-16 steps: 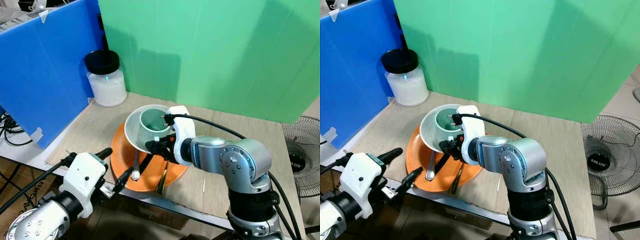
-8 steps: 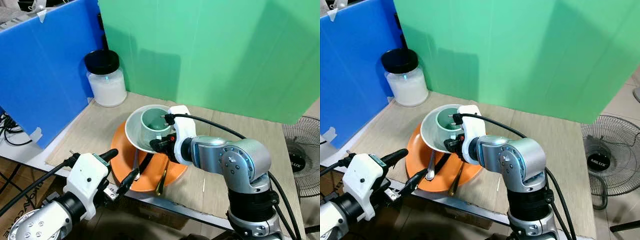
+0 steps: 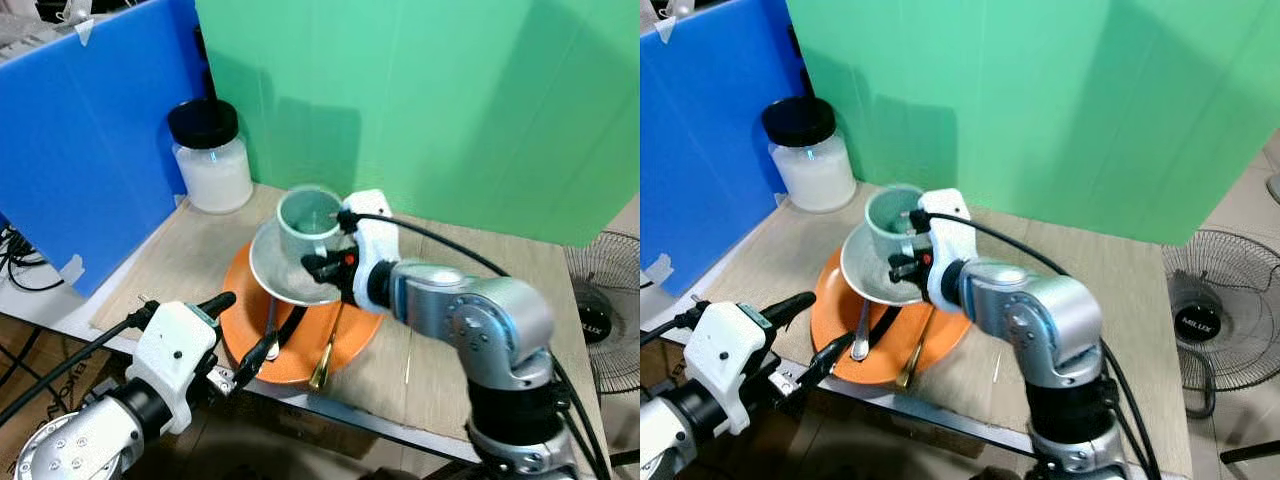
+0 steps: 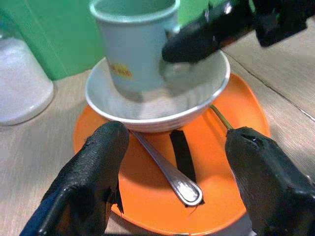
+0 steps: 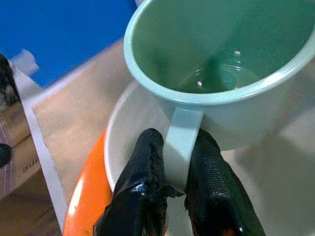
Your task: Setting the table
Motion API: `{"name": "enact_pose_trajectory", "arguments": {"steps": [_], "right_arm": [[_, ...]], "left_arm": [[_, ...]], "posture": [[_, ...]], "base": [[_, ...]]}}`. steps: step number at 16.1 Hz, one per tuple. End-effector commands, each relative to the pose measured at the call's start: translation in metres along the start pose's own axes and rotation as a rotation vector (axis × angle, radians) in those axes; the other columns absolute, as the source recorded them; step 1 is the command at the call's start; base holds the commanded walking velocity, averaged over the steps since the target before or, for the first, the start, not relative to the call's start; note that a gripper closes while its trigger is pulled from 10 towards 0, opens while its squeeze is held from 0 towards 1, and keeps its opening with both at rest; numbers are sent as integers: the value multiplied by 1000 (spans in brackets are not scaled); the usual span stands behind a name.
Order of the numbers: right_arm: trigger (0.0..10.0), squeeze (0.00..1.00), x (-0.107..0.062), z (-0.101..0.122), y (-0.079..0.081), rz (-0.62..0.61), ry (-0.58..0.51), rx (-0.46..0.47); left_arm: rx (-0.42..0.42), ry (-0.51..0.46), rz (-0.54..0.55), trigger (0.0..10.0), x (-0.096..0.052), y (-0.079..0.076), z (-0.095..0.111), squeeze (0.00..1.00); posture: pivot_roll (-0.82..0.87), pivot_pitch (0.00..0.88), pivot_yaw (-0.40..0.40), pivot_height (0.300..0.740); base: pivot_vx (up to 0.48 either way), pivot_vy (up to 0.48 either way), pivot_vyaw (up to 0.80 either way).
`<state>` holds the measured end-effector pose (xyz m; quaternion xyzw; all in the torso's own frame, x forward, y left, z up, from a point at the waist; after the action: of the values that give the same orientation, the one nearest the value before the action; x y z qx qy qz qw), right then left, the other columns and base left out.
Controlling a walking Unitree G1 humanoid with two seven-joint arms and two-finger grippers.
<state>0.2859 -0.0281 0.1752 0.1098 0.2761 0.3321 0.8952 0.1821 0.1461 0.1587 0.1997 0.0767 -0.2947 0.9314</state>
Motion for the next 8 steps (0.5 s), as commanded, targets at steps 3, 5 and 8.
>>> {"name": "enact_pose_trajectory", "arguments": {"steps": [3, 5, 8], "right_arm": [[4431, 0, -28, 30, 0, 64, -215, -53], [10000, 0, -50, 37, -24, -22, -346, -57], [10000, 0, -73, 22, -58, -228, -444, -98]], "left_arm": [[11, -37, 89, 10000, 2, 12, 7, 0], [-8, -60, 240, 10000, 15, 22, 10, 0], [-18, -110, 371, 10000, 34, 25, 19, 0]], "posture": [[24, 34, 3, 740], [8, 25, 12, 740], [-21, 12, 26, 740]], "base": [[0, 0, 0], [0, 0, 0], [0, 0, -260]]}}
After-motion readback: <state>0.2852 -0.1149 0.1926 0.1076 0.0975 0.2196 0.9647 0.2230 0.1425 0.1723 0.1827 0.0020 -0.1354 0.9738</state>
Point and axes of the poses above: a point about 5 cm out from each wrist's last joint towards the gripper, its own x axis pointing out of the wrist towards the gripper, its own z axis along the axis of the wrist's last joint, y = z × x, the point moved 3 cm from there along x, pointing out of the wrist towards the gripper, and after that the axes turned 8 degrees about x, right-handed, at the moved point
